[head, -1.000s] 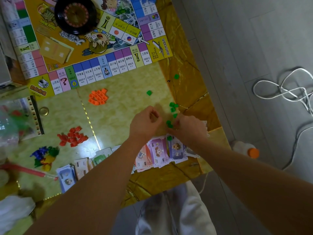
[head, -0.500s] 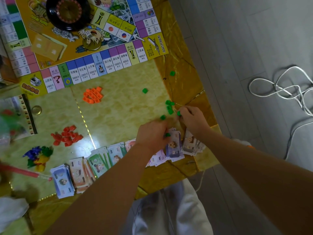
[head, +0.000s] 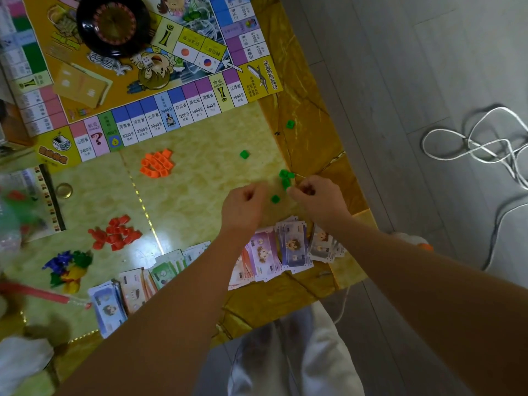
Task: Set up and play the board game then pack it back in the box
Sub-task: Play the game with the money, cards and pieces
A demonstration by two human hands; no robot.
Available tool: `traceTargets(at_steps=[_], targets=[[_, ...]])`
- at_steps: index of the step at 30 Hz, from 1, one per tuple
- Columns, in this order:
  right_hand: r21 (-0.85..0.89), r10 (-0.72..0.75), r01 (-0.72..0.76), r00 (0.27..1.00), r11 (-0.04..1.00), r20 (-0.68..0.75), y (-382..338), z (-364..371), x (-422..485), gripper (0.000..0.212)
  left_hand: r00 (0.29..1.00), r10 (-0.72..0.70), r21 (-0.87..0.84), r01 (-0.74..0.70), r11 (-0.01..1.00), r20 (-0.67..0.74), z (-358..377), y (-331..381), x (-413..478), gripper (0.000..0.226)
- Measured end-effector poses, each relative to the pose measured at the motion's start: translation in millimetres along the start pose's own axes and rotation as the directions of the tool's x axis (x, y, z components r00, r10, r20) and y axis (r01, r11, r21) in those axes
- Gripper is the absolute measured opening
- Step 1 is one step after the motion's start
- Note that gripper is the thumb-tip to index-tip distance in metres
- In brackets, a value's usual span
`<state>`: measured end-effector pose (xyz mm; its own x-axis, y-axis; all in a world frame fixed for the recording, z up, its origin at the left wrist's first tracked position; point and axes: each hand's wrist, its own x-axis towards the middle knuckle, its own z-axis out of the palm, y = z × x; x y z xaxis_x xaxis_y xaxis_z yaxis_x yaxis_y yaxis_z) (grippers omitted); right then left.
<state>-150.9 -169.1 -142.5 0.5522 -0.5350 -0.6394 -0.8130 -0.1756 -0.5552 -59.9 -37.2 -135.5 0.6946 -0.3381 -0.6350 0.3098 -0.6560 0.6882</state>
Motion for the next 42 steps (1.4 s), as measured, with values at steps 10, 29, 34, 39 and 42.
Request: traceTargets(at_steps=[10, 29, 34, 39, 42], targets=[[-0.247, -0.054, 0.033, 0.996, 0.968, -0.077, -11, 6, 6, 0.020, 0.966, 0.243, 0.682, -0.237, 0.692, 0.089, 11, 2, 9, 0.017], [0.038, -0.080, 0.087, 0.986, 0.996, -0.147, -21, -17, 21, 0.031, 0.929, 0.370, 0.601, -0.308, 0.737, 0.022, 9, 33, 29, 0.027], [-0.189, -0.251, 0.229, 0.963, 0.955, -0.103, -14, -20, 20, 0.013, 0.816, 0.550, 0.653, -0.516, 0.554, 0.179, 6, 29, 38, 0.030], [-0.311, -0.268, 0.242, 0.962, 0.919, -0.043, -12, -15, 25, 0.018, 0.772, 0.565, 0.668, -0.588, 0.457, 0.293, 8, 22, 44, 0.033], [-0.304, -0.265, 0.241, 0.963, 0.922, -0.041, -13, -15, 28, 0.013, 0.777, 0.569, 0.663, -0.578, 0.476, 0.269, 9, 25, 47, 0.025]])
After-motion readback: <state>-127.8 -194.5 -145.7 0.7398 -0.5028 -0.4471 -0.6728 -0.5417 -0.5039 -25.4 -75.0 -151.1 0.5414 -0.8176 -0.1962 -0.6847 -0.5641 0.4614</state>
